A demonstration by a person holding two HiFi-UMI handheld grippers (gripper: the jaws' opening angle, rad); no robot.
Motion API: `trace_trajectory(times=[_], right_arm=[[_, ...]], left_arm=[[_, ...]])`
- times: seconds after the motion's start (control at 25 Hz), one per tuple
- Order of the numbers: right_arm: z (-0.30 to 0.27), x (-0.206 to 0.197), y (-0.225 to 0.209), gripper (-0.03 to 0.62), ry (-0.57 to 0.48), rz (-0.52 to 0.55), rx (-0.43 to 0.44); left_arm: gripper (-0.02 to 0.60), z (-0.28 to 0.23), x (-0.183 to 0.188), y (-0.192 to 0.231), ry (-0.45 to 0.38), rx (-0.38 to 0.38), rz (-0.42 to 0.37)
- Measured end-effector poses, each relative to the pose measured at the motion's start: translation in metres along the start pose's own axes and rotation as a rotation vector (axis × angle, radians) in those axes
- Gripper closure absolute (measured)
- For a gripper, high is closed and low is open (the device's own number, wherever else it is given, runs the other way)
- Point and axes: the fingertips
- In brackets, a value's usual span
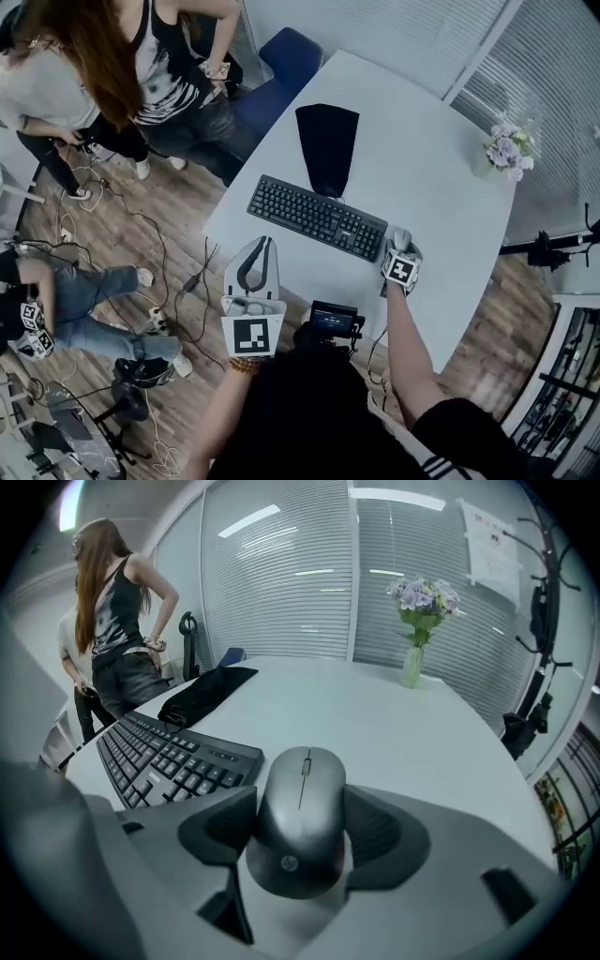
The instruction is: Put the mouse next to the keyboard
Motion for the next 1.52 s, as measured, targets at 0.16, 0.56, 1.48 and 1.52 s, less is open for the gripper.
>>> trace_trajectory(times=[0.16,0.56,1.48,1.52], right_arm=[[-0.001,-0.002,-0.001,0.299,0.013,-0.011,-0.006],[-0.006,-0.017,-0.002,0.299,0.064,-0.028,-0.012],[-0.006,-0.024,0.004,0.233,0.084,-0.028,0.034],[-0.005,-0.025,0.005,0.233,0.082,-0.026,0.042]], left_arm=[[0.568,0.001,-0.002,0.001,0.004,0.004,-0.001],[0.568,-0.003,-0.003,0.003,0.008,0.001,0.003],[0.568,0.007,-0.001,-0.002,-0.001,0.002,-0.002],[0.568,0.007,-0.001,-0.002,-0.001,0.0,-0.002]])
Point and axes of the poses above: the fingertips, and each gripper's own axes: z backward along the fingers, y to its left, x out of its top, and after that the axes turned 7 degrees about -y, right-handed
